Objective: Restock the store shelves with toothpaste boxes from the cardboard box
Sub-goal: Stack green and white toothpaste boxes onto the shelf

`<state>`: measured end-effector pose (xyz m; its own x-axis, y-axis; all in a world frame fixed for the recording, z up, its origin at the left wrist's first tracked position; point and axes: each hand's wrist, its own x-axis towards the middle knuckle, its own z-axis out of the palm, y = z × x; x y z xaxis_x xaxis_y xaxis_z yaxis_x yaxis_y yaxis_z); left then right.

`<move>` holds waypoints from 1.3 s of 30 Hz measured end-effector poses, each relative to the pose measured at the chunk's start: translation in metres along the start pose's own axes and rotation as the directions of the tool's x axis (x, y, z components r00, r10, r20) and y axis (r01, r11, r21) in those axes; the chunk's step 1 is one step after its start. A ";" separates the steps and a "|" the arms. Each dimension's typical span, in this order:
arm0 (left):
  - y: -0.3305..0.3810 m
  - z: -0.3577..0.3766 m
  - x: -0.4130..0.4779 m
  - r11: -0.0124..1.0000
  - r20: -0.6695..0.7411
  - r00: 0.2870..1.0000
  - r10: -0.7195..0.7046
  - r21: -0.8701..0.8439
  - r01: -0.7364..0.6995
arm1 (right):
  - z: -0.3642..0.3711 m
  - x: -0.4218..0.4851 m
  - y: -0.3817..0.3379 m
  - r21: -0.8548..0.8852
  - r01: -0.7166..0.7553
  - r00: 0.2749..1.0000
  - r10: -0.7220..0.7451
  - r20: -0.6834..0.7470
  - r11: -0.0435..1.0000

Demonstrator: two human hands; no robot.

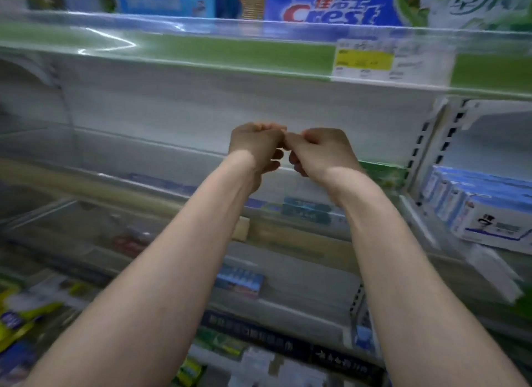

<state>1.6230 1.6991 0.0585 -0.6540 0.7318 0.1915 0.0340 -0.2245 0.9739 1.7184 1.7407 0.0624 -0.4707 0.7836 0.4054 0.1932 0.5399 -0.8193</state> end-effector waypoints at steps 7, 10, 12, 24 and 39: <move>-0.002 -0.089 -0.051 0.980 -0.255 0.967 -0.023 -0.197 -0.029 | 0.078 -0.046 -0.028 0.367 0.050 0.973 -0.128 0.192 0.929; -0.021 -0.120 -0.082 0.971 -0.417 0.906 -0.076 -0.239 -0.029 | 0.111 -0.074 -0.029 0.519 -0.027 0.925 -0.175 0.337 0.854; -0.038 -0.137 -0.105 0.959 -0.529 0.839 -0.129 -0.281 -0.030 | 0.132 -0.096 -0.024 0.537 -0.066 0.876 -0.209 0.435 0.841; -0.095 -0.229 -0.346 0.965 -0.955 0.184 -0.233 -0.251 -0.079 | 0.223 -0.293 -0.047 0.436 -0.207 0.252 -0.383 0.889 0.876; -0.139 -0.281 -0.716 0.876 -0.746 -0.478 -0.464 -0.307 -0.371 | 0.261 -0.647 -0.118 0.338 -0.040 -0.436 -0.321 0.841 0.940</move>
<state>1.8745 1.0252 -0.2481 -0.2671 -0.7256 -0.6342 0.0407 -0.6660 0.7448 1.7758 1.0903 -0.2091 -0.5806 -0.7733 -0.2549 -0.0907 0.3725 -0.9236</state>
